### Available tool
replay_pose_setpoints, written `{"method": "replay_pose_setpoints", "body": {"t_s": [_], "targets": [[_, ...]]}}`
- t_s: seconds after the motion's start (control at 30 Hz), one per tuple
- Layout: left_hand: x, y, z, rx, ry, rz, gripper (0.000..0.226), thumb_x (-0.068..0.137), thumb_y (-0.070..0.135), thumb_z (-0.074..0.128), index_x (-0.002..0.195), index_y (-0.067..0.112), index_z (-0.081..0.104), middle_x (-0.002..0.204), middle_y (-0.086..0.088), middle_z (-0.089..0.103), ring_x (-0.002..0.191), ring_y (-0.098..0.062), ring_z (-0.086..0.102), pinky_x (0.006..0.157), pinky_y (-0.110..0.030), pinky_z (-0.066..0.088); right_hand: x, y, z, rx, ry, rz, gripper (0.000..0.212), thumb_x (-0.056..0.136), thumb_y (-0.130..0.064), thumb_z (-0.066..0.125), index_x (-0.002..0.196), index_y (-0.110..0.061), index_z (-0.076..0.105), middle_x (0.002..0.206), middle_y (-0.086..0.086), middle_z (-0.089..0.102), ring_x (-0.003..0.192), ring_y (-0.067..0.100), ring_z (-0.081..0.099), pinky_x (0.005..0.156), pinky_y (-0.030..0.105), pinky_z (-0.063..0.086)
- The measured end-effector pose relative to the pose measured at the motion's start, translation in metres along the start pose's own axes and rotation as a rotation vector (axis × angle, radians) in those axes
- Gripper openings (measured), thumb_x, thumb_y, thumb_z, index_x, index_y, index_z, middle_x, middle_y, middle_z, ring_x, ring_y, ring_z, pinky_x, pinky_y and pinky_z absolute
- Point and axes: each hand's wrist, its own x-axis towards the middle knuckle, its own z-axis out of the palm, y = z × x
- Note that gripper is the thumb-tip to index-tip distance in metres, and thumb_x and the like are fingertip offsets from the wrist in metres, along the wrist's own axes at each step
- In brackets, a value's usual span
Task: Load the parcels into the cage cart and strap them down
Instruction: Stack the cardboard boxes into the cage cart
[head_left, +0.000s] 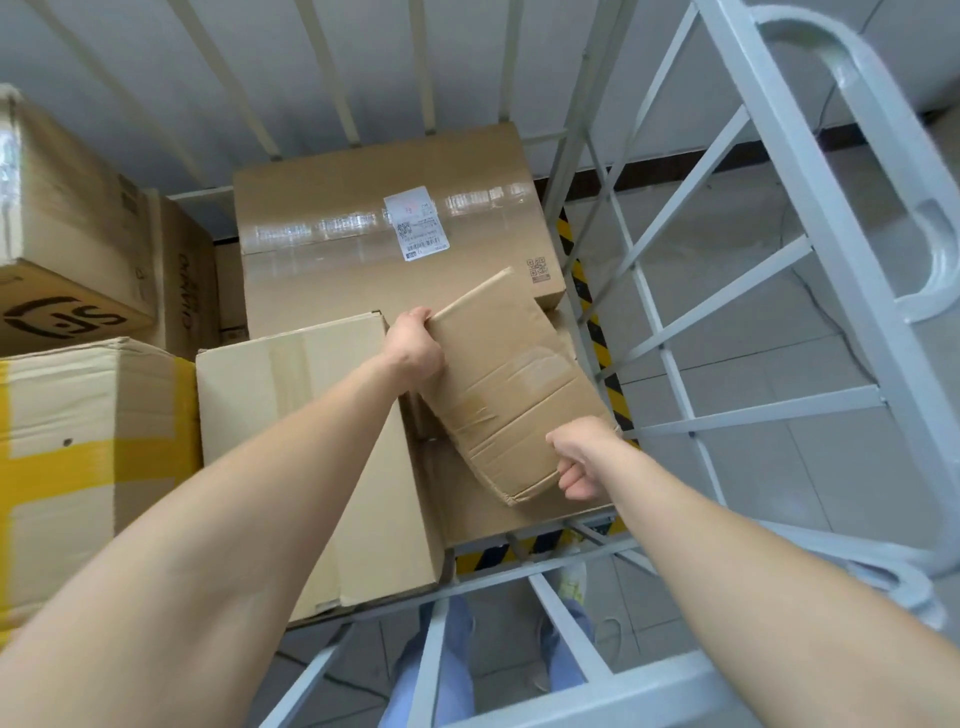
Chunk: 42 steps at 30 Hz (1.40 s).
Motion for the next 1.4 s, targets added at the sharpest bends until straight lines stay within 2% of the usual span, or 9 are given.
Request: {"method": "replay_pose_setpoints", "body": {"t_s": [0.13, 0.2, 0.3, 0.43, 0.77, 0.9, 1.03, 1.17, 1.4], "targets": [[-0.021, -0.012, 0.015, -0.096, 0.175, -0.154, 0.056, 0.083, 0.007, 0.061, 0.134, 0.003, 0.038, 0.135, -0.015, 0.039, 0.121, -0.034, 0.046, 0.103, -0.04, 0.041, 0.017, -0.014, -0.017, -0.247, 0.463, -0.373, 0.059, 0.092, -0.038, 0.056, 0.139, -0.007, 0.04, 0.142, 0.015, 0.043, 0.129, 0.033, 0.041, 0.102, 0.043, 0.039], [-0.031, -0.02, 0.026, -0.233, 0.074, -0.263, 0.055, 0.084, 0.014, 0.065, 0.131, 0.003, 0.039, 0.132, -0.013, 0.046, 0.116, -0.032, 0.051, 0.096, -0.039, 0.047, 0.028, -0.018, -0.025, -0.296, 0.406, -0.462, 0.078, 0.09, -0.046, 0.057, 0.149, -0.011, 0.02, 0.154, 0.012, 0.027, 0.139, 0.033, 0.027, 0.111, 0.045, 0.027], [-0.044, -0.024, 0.043, -0.466, -0.143, -0.373, 0.056, 0.086, 0.02, 0.069, 0.131, 0.004, 0.041, 0.133, -0.011, 0.048, 0.121, -0.03, 0.048, 0.092, -0.045, 0.049, 0.044, -0.019, -0.03, -0.173, 0.178, -0.464, 0.083, 0.09, -0.049, 0.056, 0.151, -0.013, 0.012, 0.154, 0.011, 0.028, 0.138, 0.034, 0.033, 0.112, 0.048, 0.032], [-0.049, -0.02, 0.049, -0.551, -0.068, -0.406, 0.059, 0.084, 0.019, 0.071, 0.131, 0.005, 0.038, 0.136, -0.011, 0.045, 0.122, -0.029, 0.047, 0.093, -0.046, 0.048, 0.036, -0.014, -0.024, -0.229, 0.137, -0.493, 0.082, 0.091, -0.05, 0.054, 0.152, -0.011, 0.015, 0.155, 0.012, 0.028, 0.138, 0.034, 0.034, 0.111, 0.045, 0.035], [-0.066, -0.026, 0.047, -0.34, -0.064, -0.413, 0.042, 0.089, 0.011, 0.064, 0.124, -0.003, 0.046, 0.122, -0.016, 0.055, 0.115, -0.032, 0.053, 0.087, -0.036, 0.045, 0.032, -0.003, 0.01, -0.245, 0.008, -0.434, 0.067, 0.093, -0.029, 0.057, 0.147, -0.007, 0.024, 0.147, 0.015, 0.039, 0.132, 0.033, 0.042, 0.107, 0.044, 0.039], [-0.069, -0.03, 0.039, -0.345, -0.049, -0.393, 0.043, 0.09, 0.012, 0.062, 0.127, -0.002, 0.046, 0.127, -0.02, 0.053, 0.116, -0.034, 0.053, 0.089, -0.038, 0.046, 0.027, -0.011, 0.009, -0.322, 0.009, -0.458, 0.076, 0.095, -0.024, 0.055, 0.153, -0.007, 0.008, 0.152, 0.014, 0.032, 0.138, 0.032, 0.034, 0.112, 0.038, 0.033], [-0.078, -0.026, 0.017, -0.333, -0.011, -0.304, 0.056, 0.092, 0.011, 0.058, 0.142, 0.003, 0.033, 0.133, -0.018, 0.049, 0.118, -0.032, 0.053, 0.098, -0.037, 0.043, 0.006, -0.017, 0.003, -0.372, 0.186, -0.506, 0.058, 0.095, -0.022, 0.055, 0.144, -0.006, 0.029, 0.143, 0.015, 0.044, 0.131, 0.034, 0.043, 0.104, 0.041, 0.04], [-0.096, -0.015, -0.023, -0.321, 0.062, -0.198, 0.046, 0.09, 0.009, 0.058, 0.133, 0.002, 0.044, 0.122, -0.015, 0.055, 0.097, -0.023, 0.05, 0.087, -0.031, 0.043, -0.039, -0.037, -0.01, -0.37, 0.224, -0.65, 0.053, 0.092, -0.026, 0.056, 0.139, -0.008, 0.041, 0.136, 0.013, 0.052, 0.122, 0.032, 0.051, 0.1, 0.042, 0.046], [-0.166, 0.037, -0.092, 0.038, 0.266, 0.082, 0.047, 0.092, 0.014, 0.056, 0.137, 0.007, 0.045, 0.137, -0.011, 0.051, 0.124, -0.026, 0.05, 0.1, -0.031, 0.04, -0.168, -0.07, -0.043, -0.63, 0.349, -1.007, 0.047, 0.093, -0.031, 0.055, 0.135, -0.009, 0.046, 0.134, 0.012, 0.053, 0.123, 0.031, 0.049, 0.101, 0.042, 0.043]]}}
